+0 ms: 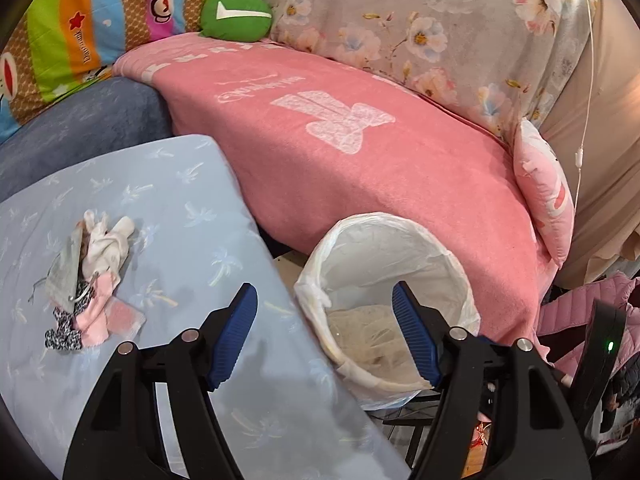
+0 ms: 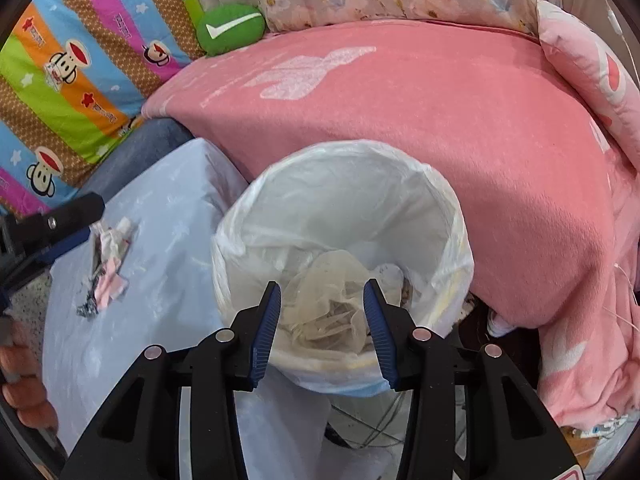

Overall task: Collect trash
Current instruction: 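Move both tools back to the clothing pile on the sheet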

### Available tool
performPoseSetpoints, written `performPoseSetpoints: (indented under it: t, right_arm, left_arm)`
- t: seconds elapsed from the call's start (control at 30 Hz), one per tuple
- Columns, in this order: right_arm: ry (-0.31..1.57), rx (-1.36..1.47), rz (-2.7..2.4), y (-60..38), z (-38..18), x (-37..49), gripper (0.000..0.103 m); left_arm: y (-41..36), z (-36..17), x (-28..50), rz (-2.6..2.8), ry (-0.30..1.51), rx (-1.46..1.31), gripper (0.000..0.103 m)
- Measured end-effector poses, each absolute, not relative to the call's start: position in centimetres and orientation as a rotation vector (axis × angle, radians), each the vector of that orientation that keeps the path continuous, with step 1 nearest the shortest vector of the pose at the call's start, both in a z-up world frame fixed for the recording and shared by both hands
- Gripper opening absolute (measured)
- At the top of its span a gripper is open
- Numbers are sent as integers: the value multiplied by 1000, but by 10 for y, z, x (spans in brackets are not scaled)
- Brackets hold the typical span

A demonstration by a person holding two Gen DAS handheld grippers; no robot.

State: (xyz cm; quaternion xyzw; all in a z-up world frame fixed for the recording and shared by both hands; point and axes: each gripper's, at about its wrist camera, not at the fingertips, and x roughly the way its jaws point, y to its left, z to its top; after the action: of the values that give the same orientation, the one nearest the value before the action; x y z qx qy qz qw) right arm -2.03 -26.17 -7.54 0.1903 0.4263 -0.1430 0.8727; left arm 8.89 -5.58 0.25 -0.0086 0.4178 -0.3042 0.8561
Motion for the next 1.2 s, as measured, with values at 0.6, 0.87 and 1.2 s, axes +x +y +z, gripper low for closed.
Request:
performPoseSetpoints:
  t: [0.6,0.87,1.2]
  right_arm:
    - [785,353,-237,-225,-29,-18,47]
    - [758,314,-176,-194,-14,13,47]
    - [763,287,-103,-148,-16,55,47]
  left_arm:
    - [-13,-18,90,-536,916,-75,80]
    - [28,-26,107,-448,915,-112,85]
    - [85,-43,136,-342,929,-145,85]
